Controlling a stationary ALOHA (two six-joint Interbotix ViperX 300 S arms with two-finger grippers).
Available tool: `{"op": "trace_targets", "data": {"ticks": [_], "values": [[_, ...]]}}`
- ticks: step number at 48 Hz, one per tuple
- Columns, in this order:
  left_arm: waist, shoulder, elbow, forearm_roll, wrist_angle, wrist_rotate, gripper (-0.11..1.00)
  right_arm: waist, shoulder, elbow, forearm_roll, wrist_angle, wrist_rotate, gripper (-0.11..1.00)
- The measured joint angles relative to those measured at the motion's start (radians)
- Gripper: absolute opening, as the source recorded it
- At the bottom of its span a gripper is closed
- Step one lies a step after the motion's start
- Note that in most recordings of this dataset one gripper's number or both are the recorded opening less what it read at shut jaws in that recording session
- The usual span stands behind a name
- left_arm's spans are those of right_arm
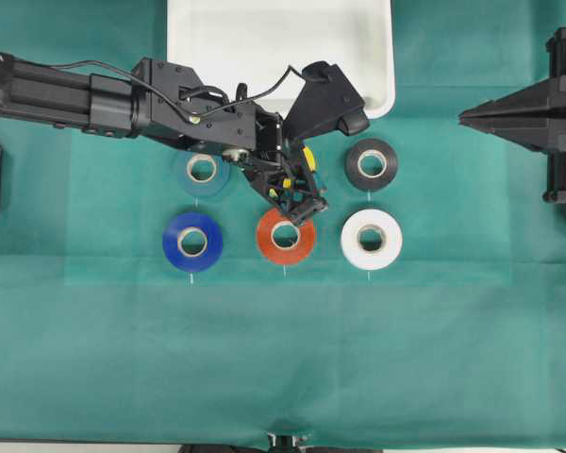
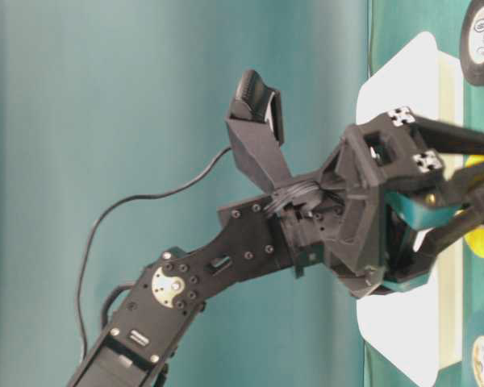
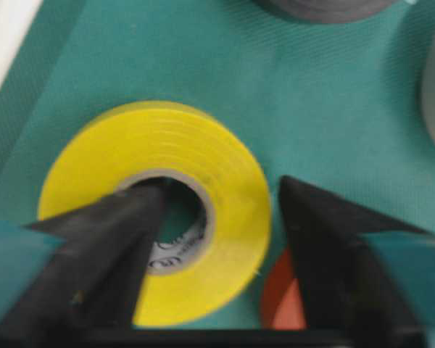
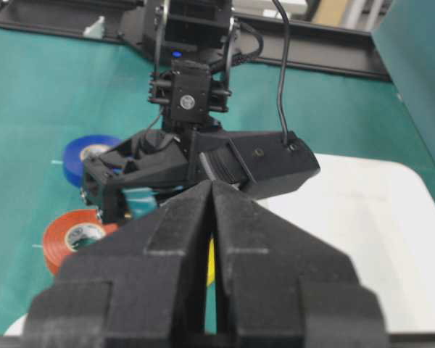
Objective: Place the tape from the fixed location into the white case.
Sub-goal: 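Close the left gripper on the yellow roll's rim through its hole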
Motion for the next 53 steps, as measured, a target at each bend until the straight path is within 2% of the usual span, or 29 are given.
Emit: {"op": "trace_targets", "data": {"ticks": [4, 6, 53], "values": [[0.002, 0.002, -0.002, 0.0, 0.009, 0.0, 0.29, 0.002, 0.0, 0.0, 0.0, 0.0, 0.0, 0.0], [0.002, 0.002, -0.006, 0.0, 0.009, 0.0, 0.25, 0.002, 0.0, 0.0, 0.0, 0.0, 0.0, 0.0], [0.0, 0.003, -0.015, 0.002, 0.014, -0.017, 0.25, 0.002, 0.009, 0.0, 0.0, 0.0, 0.0, 0.0]]}}
